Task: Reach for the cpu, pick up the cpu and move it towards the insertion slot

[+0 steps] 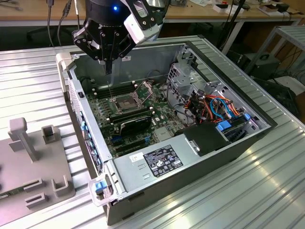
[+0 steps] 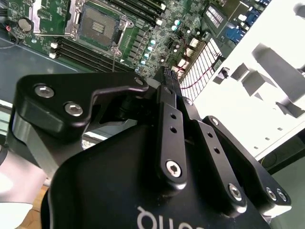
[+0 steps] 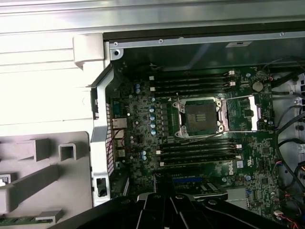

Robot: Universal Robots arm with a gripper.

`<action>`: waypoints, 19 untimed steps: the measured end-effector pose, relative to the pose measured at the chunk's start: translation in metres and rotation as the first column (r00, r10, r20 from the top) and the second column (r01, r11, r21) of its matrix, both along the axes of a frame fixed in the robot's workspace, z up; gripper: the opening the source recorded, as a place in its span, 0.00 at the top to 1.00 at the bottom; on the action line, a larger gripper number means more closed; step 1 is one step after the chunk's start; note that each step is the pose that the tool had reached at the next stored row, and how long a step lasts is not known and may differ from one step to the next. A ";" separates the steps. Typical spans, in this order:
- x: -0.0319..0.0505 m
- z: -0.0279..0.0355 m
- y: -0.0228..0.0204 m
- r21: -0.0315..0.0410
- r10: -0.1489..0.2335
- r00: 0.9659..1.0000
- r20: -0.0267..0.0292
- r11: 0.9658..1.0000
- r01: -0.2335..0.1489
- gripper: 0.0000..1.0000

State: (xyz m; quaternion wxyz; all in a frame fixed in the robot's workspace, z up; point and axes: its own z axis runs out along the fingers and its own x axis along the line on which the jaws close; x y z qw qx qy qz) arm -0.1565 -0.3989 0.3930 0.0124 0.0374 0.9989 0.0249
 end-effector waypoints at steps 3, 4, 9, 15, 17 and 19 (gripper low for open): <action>-0.0014 0.0000 0.0000 0.001 0.000 1.000 0.000 1.000 0.000 0.89; -0.0020 -0.0001 0.0000 0.001 0.000 1.000 0.000 1.000 0.000 0.89; -0.0041 -0.0002 0.0000 0.002 0.000 1.000 0.000 1.000 0.000 0.89; -0.0079 -0.0003 0.0000 0.003 0.000 1.000 0.000 1.000 0.000 0.89; -0.0089 -0.0004 0.0000 0.003 0.000 1.000 0.000 1.000 0.000 0.89; -0.0099 -0.0004 0.0000 0.004 0.000 1.000 0.000 1.000 0.000 0.89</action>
